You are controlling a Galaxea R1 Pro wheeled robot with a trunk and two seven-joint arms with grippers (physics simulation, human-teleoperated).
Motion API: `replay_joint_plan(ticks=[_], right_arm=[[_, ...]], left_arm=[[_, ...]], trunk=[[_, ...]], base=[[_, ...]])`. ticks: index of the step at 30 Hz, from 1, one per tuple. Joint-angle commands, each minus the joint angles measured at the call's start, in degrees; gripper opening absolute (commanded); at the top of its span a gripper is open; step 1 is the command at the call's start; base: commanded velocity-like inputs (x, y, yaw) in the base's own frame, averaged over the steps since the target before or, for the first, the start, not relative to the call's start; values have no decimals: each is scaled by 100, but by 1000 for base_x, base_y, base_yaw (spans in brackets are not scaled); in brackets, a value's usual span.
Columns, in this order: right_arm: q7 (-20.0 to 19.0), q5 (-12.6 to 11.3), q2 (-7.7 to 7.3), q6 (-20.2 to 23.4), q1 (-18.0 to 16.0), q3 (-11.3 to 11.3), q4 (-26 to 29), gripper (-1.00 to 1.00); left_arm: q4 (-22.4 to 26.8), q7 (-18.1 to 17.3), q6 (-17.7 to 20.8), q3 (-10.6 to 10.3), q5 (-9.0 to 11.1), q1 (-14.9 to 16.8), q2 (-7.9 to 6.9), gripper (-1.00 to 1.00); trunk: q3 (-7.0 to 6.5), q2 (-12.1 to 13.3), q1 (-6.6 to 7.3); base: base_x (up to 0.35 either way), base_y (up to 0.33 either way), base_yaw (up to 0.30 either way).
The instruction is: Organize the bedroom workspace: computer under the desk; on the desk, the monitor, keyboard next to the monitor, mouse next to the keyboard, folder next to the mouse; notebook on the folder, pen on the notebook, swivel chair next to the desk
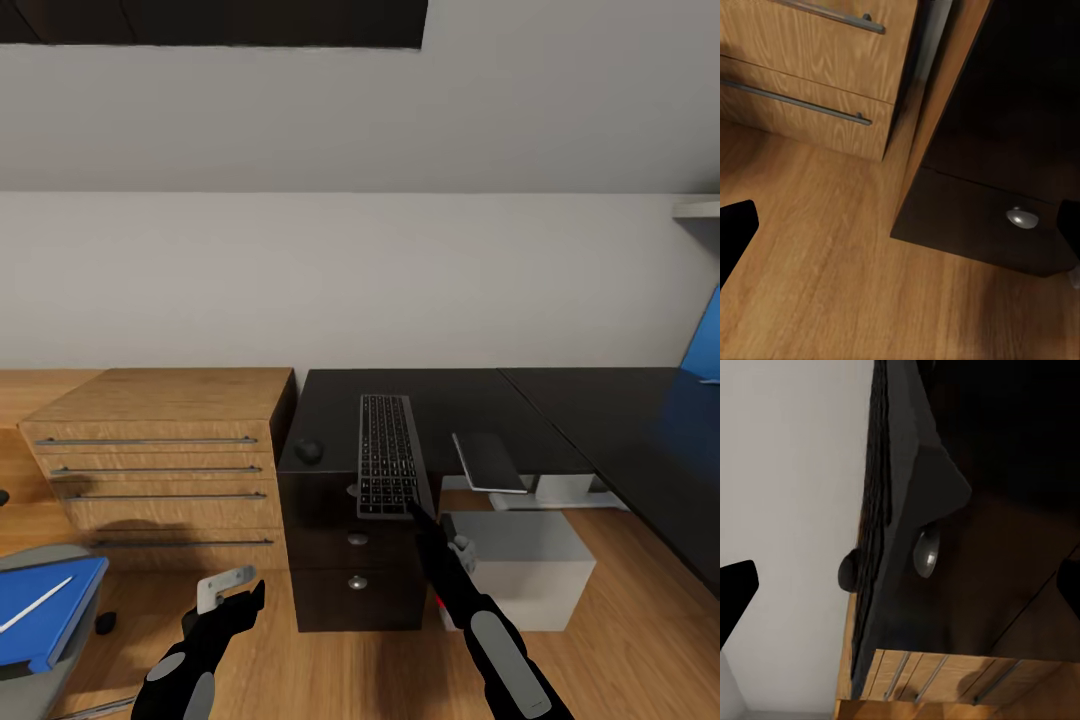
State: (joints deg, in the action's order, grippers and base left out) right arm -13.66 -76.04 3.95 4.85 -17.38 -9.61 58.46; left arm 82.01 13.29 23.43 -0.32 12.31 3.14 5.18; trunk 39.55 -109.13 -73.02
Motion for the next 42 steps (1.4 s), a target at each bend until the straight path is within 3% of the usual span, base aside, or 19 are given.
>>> replay_joint_plan(ticks=[1, 8, 42], right_arm=[[-16, -60, 0, 24, -3, 3, -1, 100], [-19, -60, 0, 24, -3, 3, -1, 100], [-14, -60, 0, 24, -3, 3, -1, 100]], left_arm=[[8, 42, 21, -3, 61, 3, 0, 100], [8, 42, 22, -3, 61, 3, 0, 100], [8, 42, 22, -3, 61, 3, 0, 100]], trunk=[[-13, 39, 23], [-138, 320, 177], [-138, 320, 177]], base=[[0, 0, 0], [0, 0, 0], [34, 28, 0]])
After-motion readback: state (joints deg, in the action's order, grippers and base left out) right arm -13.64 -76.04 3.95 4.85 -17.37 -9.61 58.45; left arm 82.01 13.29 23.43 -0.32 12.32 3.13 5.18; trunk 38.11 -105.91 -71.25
